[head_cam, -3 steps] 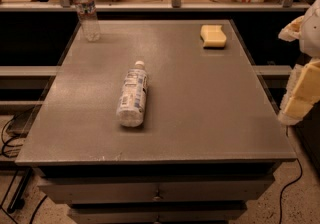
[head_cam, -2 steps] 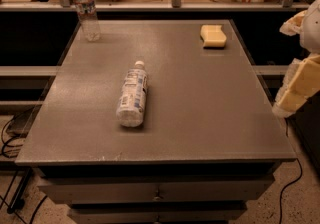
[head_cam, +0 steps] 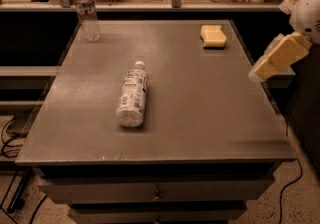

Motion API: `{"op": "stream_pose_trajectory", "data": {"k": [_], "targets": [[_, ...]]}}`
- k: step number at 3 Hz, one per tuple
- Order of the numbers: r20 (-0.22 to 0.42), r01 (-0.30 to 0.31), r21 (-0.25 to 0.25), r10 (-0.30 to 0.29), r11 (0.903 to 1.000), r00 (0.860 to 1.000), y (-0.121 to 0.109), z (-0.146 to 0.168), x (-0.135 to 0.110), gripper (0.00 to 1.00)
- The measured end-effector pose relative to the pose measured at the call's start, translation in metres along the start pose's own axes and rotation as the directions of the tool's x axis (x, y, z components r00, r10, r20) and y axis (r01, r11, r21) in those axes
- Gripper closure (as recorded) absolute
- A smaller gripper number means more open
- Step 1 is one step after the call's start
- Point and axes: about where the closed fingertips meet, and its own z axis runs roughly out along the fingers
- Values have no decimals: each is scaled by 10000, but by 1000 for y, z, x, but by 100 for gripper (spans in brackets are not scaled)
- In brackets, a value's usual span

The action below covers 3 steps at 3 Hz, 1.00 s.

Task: Move sponge near water bottle

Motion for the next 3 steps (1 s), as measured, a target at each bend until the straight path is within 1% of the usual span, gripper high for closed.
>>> {"op": "stream_pose_trajectory", "data": {"k": [1, 2, 3], "targets": [[123, 24, 199, -27, 9998, 9999, -5, 1, -4, 0], [261, -143, 150, 139, 9998, 9996, -4, 2, -4, 0], [1126, -939, -44, 938, 9956, 9892, -11, 33, -23, 0]]}}
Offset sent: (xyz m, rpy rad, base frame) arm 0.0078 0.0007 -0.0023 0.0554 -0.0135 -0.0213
